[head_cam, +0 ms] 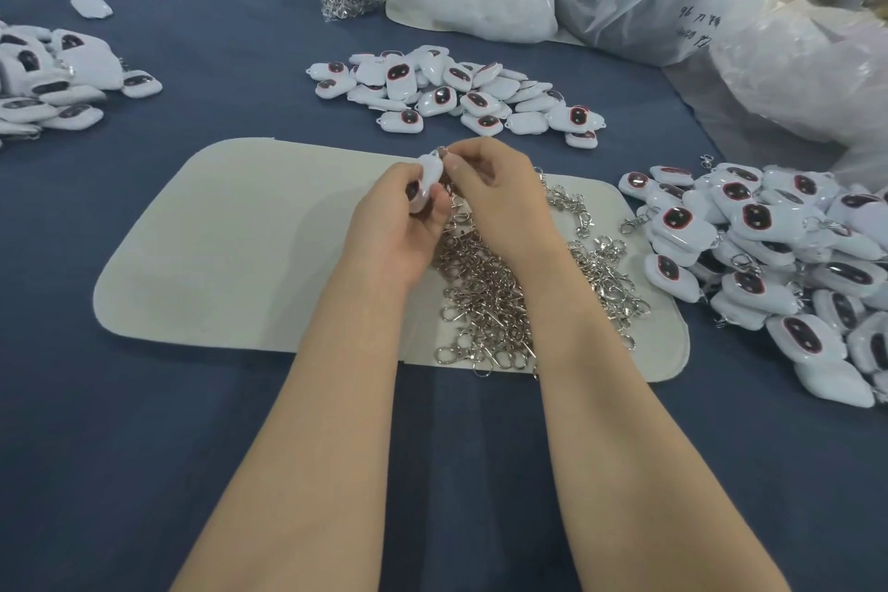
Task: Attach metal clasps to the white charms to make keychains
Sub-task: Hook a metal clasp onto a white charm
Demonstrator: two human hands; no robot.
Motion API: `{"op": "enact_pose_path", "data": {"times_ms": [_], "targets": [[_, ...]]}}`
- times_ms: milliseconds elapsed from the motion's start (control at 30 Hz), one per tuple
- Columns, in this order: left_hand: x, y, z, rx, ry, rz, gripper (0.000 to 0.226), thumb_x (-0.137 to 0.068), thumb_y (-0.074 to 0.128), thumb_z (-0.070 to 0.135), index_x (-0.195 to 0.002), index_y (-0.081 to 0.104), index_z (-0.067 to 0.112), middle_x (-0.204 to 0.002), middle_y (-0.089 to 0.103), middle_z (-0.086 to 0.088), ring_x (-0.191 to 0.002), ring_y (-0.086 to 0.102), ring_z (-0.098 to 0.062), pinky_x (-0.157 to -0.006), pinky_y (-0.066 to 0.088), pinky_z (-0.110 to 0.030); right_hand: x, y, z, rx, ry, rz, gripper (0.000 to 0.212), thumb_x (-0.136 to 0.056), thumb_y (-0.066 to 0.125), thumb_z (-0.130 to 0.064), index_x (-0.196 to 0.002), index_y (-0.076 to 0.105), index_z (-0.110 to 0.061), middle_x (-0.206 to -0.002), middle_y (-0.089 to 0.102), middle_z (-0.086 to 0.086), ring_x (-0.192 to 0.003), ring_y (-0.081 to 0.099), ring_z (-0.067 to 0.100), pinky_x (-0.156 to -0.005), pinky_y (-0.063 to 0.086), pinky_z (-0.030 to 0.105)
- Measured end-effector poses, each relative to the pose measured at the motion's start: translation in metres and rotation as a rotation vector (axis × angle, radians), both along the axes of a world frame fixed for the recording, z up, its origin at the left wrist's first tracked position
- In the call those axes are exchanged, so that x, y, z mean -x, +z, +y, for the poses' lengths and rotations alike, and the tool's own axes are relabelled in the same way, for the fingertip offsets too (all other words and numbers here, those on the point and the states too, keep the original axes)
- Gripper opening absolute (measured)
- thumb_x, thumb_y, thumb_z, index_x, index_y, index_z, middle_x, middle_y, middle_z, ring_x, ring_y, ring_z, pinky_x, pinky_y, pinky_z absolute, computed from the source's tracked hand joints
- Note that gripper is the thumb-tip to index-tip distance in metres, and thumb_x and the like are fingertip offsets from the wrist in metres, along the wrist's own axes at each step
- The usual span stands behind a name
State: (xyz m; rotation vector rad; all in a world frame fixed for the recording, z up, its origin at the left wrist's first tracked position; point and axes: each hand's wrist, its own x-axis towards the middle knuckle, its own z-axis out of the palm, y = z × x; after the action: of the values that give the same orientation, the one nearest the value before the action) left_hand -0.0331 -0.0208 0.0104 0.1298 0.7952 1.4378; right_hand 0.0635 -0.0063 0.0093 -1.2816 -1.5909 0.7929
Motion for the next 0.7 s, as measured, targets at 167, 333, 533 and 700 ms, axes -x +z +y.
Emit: {"op": "enact_pose_path", "data": {"times_ms": [167,333,533,700], "targets": [[-0.001,0.002,-0.001,-0.002,-0.085,-0.043,0.007,-0.092,0.05,0.003,-0.086,0.053,0.001,-0.044,0.051,0.0,-0.033,0.042,-0.003,-0.036,0.039,-0.009,0.004,0.001,-0.001,-0.075,-0.047,0.105,0.006,-0.092,0.057,-0.008,-0.09,0.06,-0.012,-0.08,0.062,-0.008,-0.081,0.06,0.011,-0.084,0.051,0.03],[-0.002,0.002,-0.001,0.027,-0.073,-0.016,0.011,-0.092,0.053,0.004,-0.081,0.054,0.002,-0.04,0.05,0.001,-0.03,0.042,-0.002,-0.036,0.041,-0.009,0.006,0.001,0.0,-0.018,-0.053,0.072,0.006,-0.096,0.054,-0.014,-0.091,0.056,-0.012,-0.081,0.062,0.0,-0.082,0.061,0.021,-0.084,0.051,0.041],[-0.004,-0.009,0.002,-0.097,0.069,0.598,0.008,-0.092,0.057,0.007,-0.09,0.054,0.014,-0.077,0.057,-0.003,-0.049,0.053,-0.007,-0.047,0.045,-0.017,-0.008,0.004,0.003,0.026,-0.005,-0.124,0.007,-0.097,0.05,-0.015,-0.092,0.055,-0.013,-0.078,0.059,-0.002,-0.076,0.055,0.015,-0.082,0.048,0.037],[-0.001,-0.011,-0.002,-0.342,0.189,1.157,0.017,-0.089,0.057,0.009,-0.093,0.051,0.025,-0.082,0.055,0.016,-0.071,0.054,0.004,-0.072,0.045,-0.015,-0.01,0.003,0.002,0.059,-0.009,-0.205,0.01,-0.097,0.05,-0.019,-0.09,0.055,-0.014,-0.076,0.06,-0.001,-0.08,0.062,0.023,-0.077,0.048,0.034]]}}
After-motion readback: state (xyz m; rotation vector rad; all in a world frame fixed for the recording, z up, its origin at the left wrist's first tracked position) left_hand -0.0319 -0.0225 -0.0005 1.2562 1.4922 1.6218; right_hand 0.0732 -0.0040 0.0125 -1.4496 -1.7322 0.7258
